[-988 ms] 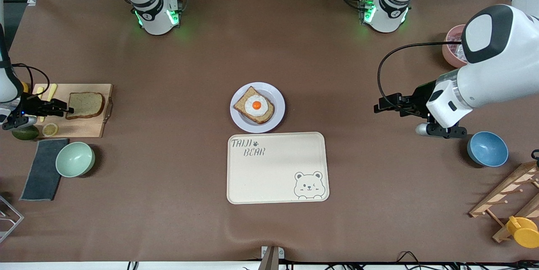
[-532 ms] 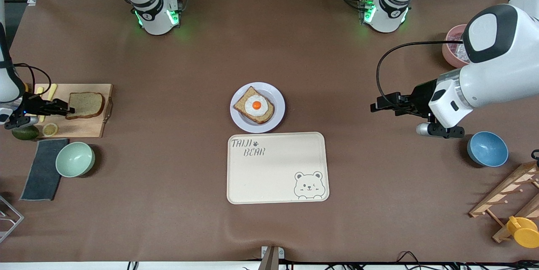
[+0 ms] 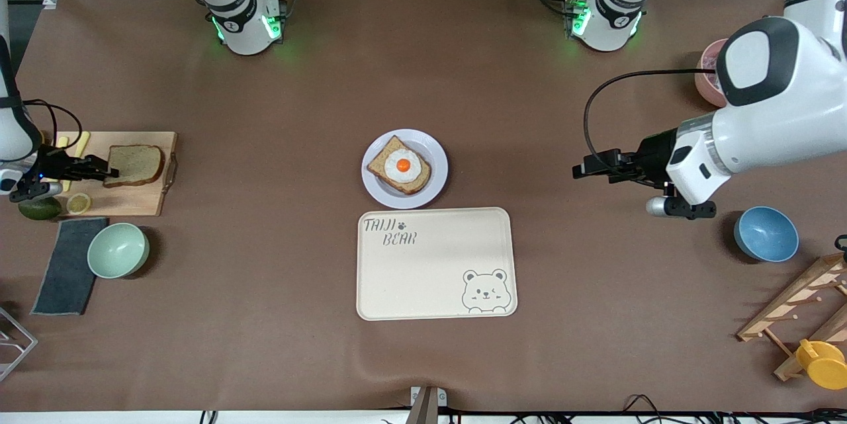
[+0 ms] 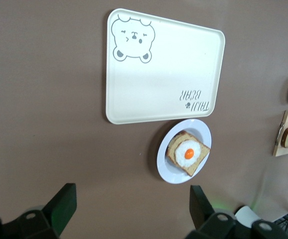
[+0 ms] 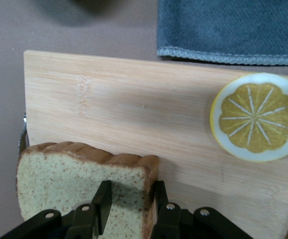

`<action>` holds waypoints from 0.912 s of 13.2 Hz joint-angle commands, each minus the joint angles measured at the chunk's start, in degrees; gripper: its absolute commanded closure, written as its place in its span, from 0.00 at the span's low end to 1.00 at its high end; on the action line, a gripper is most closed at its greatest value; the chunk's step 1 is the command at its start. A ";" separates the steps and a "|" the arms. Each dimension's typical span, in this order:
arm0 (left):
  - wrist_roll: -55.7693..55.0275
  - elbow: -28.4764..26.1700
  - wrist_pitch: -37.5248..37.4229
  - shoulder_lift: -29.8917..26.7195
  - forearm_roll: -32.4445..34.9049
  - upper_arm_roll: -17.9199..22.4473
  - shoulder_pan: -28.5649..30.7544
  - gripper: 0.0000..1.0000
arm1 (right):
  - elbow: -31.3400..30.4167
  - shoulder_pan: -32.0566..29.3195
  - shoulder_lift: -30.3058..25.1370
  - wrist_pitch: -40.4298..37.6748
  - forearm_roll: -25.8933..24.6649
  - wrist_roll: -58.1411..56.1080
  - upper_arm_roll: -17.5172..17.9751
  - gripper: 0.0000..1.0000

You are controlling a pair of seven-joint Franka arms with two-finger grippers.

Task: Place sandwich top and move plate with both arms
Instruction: 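Grasp the bread with the right gripper while the left gripper nears the plate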

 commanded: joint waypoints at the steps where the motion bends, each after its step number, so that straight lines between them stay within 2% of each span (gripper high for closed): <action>1: 0.24 -4.37 6.02 -0.82 -2.13 -1.88 -0.26 0.00 | -0.39 -1.62 0.71 0.93 0.68 0.01 0.94 0.62; 3: 0.24 -6.83 9.53 -0.82 -3.09 -3.98 -0.26 0.00 | -0.39 -1.35 0.80 1.37 0.68 0.01 0.94 0.95; 4: 0.24 -8.49 11.99 -0.82 -3.53 -4.95 -0.18 0.00 | -0.30 -1.35 0.80 1.29 0.68 0.01 0.94 1.00; 6: 0.24 -11.40 14.46 -1.60 -6.60 -6.36 -0.09 0.00 | -0.30 -1.53 0.80 1.20 0.77 0.10 0.94 1.00; 9: 0.24 -16.85 15.00 -5.38 -10.47 -6.45 0.26 0.00 | 0.49 -1.00 0.45 0.67 0.77 0.36 1.11 1.00; 12: 0.24 -19.58 16.75 -6.87 -11.88 -6.54 0.26 0.00 | 5.13 0.49 0.27 -6.77 0.77 4.82 1.38 1.00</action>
